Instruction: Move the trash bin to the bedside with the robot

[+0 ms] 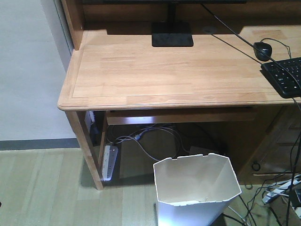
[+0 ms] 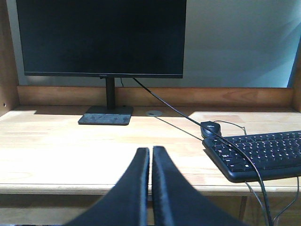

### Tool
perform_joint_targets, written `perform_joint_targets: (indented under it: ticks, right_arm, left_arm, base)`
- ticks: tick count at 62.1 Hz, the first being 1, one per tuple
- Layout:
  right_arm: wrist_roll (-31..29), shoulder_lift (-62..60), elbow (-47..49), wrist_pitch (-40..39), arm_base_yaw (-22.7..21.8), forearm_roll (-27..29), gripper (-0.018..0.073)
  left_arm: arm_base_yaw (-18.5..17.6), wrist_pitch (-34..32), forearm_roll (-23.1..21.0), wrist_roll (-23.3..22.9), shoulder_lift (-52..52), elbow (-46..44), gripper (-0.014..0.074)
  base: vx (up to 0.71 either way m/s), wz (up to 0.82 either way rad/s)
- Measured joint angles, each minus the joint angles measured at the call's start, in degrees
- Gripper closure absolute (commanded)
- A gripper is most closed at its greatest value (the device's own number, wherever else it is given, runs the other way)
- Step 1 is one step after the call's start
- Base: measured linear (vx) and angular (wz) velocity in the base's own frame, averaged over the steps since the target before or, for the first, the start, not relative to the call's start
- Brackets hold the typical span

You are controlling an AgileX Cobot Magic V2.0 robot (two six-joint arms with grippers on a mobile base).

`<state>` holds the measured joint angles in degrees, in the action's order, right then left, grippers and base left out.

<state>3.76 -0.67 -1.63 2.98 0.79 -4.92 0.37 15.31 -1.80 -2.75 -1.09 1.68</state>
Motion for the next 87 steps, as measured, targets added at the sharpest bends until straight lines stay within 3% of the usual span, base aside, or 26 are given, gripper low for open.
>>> perform_joint_targets:
  ticks: [87]
  right_arm:
    - [0.2, 0.0, 0.0, -1.1, 0.0, 0.2, 0.0569]
  left_arm:
    - [0.0, 0.0, 0.0, 0.0, 0.0, 0.0, 0.0602]
  base:
    - [0.00, 0.00]
